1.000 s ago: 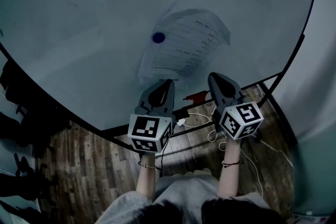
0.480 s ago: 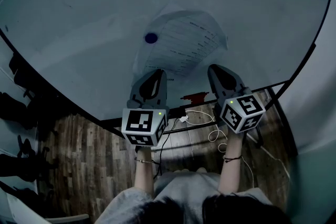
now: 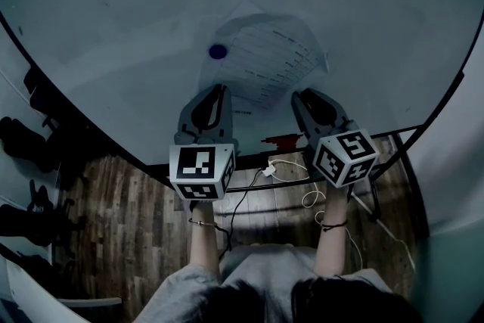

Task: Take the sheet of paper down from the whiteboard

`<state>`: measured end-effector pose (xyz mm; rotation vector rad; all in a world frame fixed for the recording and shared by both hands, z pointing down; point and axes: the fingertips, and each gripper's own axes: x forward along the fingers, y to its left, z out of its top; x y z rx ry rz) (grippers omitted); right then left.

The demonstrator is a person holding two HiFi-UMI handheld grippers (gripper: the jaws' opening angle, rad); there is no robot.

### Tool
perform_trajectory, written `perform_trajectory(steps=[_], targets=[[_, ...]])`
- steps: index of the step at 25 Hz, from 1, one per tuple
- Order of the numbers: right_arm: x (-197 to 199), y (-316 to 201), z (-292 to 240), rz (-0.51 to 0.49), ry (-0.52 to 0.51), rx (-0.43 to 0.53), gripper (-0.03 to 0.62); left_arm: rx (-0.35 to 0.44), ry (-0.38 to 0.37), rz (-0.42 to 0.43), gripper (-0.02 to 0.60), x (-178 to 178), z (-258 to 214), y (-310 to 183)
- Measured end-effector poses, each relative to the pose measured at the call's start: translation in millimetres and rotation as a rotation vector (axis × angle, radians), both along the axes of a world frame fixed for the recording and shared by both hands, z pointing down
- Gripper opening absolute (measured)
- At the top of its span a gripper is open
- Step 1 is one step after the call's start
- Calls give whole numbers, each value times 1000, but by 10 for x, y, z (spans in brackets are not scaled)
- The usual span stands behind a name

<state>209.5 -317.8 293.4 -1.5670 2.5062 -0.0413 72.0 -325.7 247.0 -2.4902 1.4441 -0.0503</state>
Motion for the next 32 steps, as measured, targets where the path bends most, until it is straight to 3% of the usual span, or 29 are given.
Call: perform_trajectory(steps=[8, 12, 32], targets=[[-18, -34, -88, -38, -13, 22, 71, 67, -43, -81, 42, -23, -188, -46], [-32, -24, -137, -51, -6, 31, 76, 82, -51, -115, 92, -13, -307, -67], [-71, -66, -216, -75, 24, 48, 84, 143, -145, -225, 106, 81, -553, -214]])
